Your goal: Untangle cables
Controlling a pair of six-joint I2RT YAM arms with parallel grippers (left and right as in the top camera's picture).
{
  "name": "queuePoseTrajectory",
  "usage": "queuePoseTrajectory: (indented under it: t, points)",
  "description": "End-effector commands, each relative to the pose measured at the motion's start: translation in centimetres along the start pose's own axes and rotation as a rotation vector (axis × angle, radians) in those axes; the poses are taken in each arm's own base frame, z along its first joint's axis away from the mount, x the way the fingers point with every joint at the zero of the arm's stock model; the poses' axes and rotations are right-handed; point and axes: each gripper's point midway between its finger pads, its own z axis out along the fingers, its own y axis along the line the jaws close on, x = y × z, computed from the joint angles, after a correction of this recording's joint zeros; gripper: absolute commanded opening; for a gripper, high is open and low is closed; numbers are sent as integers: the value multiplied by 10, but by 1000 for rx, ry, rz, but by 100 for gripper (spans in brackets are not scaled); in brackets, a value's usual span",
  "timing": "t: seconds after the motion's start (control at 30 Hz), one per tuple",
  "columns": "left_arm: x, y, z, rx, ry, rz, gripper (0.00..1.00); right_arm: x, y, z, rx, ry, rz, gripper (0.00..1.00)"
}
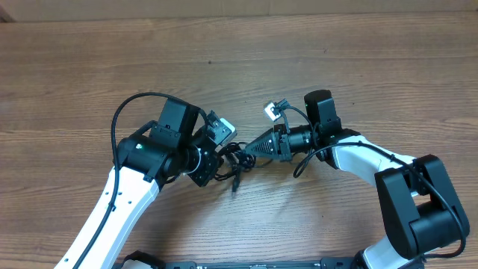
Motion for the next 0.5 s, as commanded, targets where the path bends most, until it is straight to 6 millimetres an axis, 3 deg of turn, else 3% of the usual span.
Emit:
queuePoseTrajectory:
  t: [0.0,0.2,0.47]
  points:
    - [-7,-11,-9,53,-39,-12,4,-12,-25,-4,130,-55,106,4]
    - [-2,-19,-4,105,-32,-20,4,-26,-52,-11,282,-159,293,4]
    - [8,-19,4,114,-5,-32,4,-25,-82,-24,443,-251,484,4]
